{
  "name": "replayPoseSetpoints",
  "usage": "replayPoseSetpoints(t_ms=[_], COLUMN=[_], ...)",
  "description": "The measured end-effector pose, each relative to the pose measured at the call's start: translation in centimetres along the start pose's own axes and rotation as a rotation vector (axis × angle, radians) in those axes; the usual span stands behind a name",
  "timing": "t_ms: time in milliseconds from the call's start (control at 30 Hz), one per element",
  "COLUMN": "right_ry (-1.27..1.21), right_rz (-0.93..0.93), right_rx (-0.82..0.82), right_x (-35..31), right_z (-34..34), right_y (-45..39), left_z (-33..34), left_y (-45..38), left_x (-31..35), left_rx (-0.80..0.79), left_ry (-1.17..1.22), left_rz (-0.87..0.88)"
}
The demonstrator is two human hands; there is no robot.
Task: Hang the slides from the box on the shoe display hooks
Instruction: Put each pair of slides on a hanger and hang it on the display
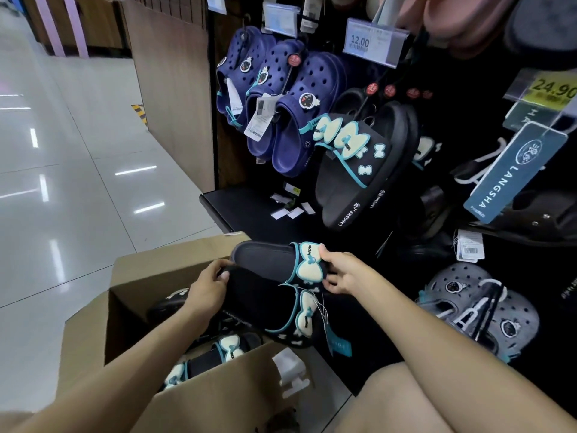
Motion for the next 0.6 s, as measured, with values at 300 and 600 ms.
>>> replayPoseSetpoints(t_ms=[300, 600], right_ry=[0.097, 0.151], right_rz=[0.064, 0.076], right_rx=[-0.008, -0.024], right_x=[1.5, 2.2], right_z=[0.0, 1.2], right_y=[-1.8, -2.6], left_z=[2.8, 3.2], left_y=[-0.7, -1.9], left_x=[-4.2, -6.4], left_rx=[-0.002, -0.023], left_ry=[0.023, -0.262], left_rz=[-0.106, -0.135])
Point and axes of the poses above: each hand's wrist, its own y-axis away from the middle knuckle, its own z-axis out of the palm, x = y × z, the point moved 4 cm from there along -y, towards the middle knuckle, and after that the axes turned 2 degrees about y, right-handed, at the moved point
